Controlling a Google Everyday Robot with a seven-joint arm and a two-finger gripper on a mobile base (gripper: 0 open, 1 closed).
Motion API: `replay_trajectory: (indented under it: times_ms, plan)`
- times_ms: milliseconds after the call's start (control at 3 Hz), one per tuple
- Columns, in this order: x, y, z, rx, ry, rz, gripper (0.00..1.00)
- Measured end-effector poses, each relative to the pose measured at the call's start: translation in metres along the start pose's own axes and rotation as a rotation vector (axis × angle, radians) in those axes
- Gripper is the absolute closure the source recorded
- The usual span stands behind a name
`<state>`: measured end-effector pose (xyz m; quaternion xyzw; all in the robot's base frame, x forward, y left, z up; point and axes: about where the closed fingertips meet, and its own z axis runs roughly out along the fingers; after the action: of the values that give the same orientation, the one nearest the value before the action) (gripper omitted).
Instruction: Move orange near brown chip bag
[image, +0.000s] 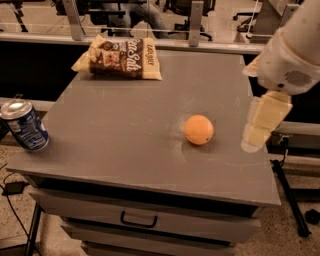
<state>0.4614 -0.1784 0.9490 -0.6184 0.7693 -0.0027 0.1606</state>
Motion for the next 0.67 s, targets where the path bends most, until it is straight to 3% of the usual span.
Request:
replay_trajectory:
  times_ms: [667]
  plan:
    - [-0.042, -0.009, 0.072, -0.075, -0.020, 0.029, 0.00]
